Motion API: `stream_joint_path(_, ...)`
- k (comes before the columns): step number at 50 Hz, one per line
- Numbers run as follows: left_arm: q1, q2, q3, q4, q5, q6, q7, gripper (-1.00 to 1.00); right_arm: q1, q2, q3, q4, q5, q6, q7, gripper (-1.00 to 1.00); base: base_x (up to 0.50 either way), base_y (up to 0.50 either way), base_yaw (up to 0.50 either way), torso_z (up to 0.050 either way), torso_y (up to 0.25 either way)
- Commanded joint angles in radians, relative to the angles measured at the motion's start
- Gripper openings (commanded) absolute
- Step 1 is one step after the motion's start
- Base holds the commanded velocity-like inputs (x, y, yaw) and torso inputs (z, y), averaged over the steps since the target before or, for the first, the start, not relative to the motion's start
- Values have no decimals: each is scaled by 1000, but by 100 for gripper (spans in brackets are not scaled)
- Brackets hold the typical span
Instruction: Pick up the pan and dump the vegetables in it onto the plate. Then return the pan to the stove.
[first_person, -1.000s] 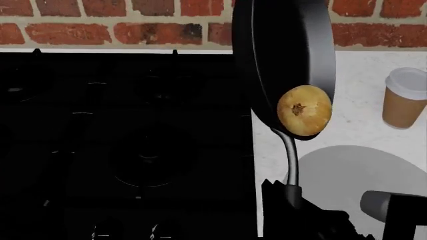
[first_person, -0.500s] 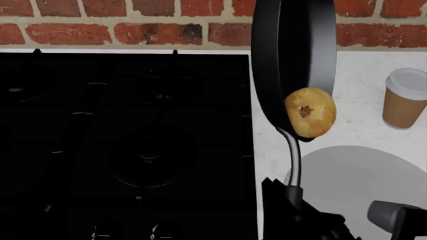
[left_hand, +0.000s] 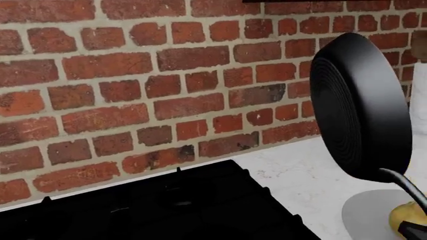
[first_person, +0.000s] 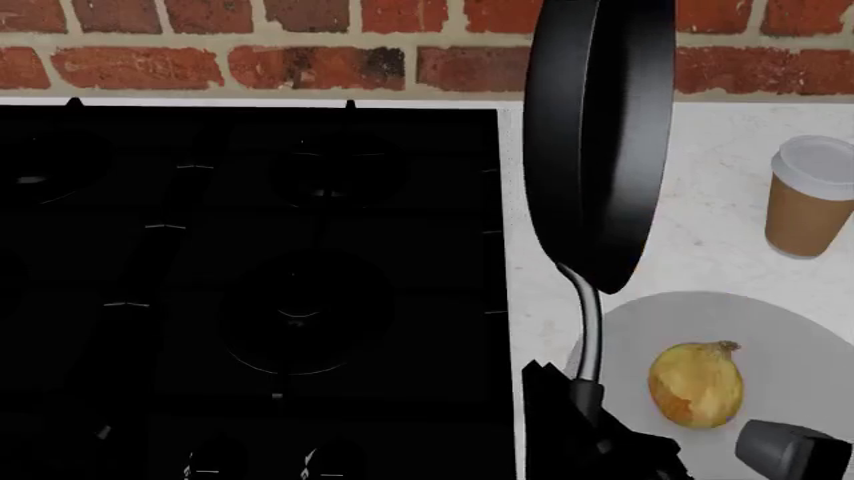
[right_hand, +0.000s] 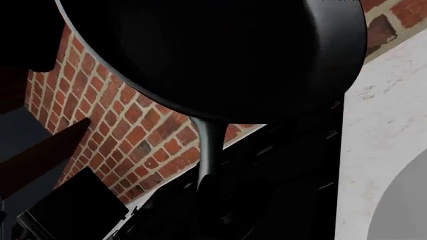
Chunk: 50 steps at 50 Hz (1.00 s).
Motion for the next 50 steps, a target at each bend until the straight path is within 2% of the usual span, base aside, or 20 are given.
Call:
stream_joint_path(1, -7, 18, -2, -2, -8, 20, 20, 100, 49, -21, 9, -32, -86, 16, 100, -100, 0, 0, 0, 0, 0)
stream_joint_path(4, -4, 25, 10, -6, 7, 19, 30, 100, 115, 21, -61, -129, -230, 120, 278, -100, 0, 0, 0, 3, 0)
stream_joint_path(8, 20, 28, 7, -2, 24, 30, 47, 100, 157, 78, -81, -230, -297, 202, 419, -100, 0, 0, 0, 0, 3)
stream_joint_path(12, 31, 28, 7, -1, 32, 36, 56, 100, 193, 113, -103, -310, -319, 271, 496, -100, 0, 0, 0, 0, 3)
stream_joint_path(15, 48, 33, 6, -4, 40, 46, 72, 100, 276, 158, -128, -386, -328, 387, 598, -100, 0, 0, 0, 0, 3)
stream_joint_path(19, 63, 35, 4, -5, 51, 56, 85, 100, 380, 202, -138, -453, -271, 505, 688, -100, 0, 0, 0, 3, 0)
stream_joint_path(20, 91, 34, -10, -8, 63, 73, 109, 100, 530, 248, -244, -493, -121, 655, 838, -100, 0, 0, 0, 0, 10)
stream_joint_path(22, 99, 33, -15, -7, 65, 79, 115, 100, 811, 230, -266, -492, 105, 925, 916, -100, 0, 0, 0, 0, 0)
stream_joint_path(30, 117, 25, -29, -6, 62, 97, 127, 100, 986, 200, -343, -457, 293, 1054, 1045, -100, 0, 0, 0, 0, 1)
stream_joint_path(37, 112, 24, -27, -6, 58, 101, 123, 100, 1080, 223, -398, -413, 434, 1119, 1124, -100, 0, 0, 0, 1, 1)
stream_joint_path(44, 112, 21, -24, -7, 60, 104, 124, 100, 1111, 235, -421, -378, 471, 1144, 1139, -100, 0, 0, 0, 0, 3)
stream_joint_path(50, 120, 22, -22, -8, 73, 110, 131, 100, 1125, 201, -432, -360, 473, 1147, 1124, -100, 0, 1, 0, 0, 2)
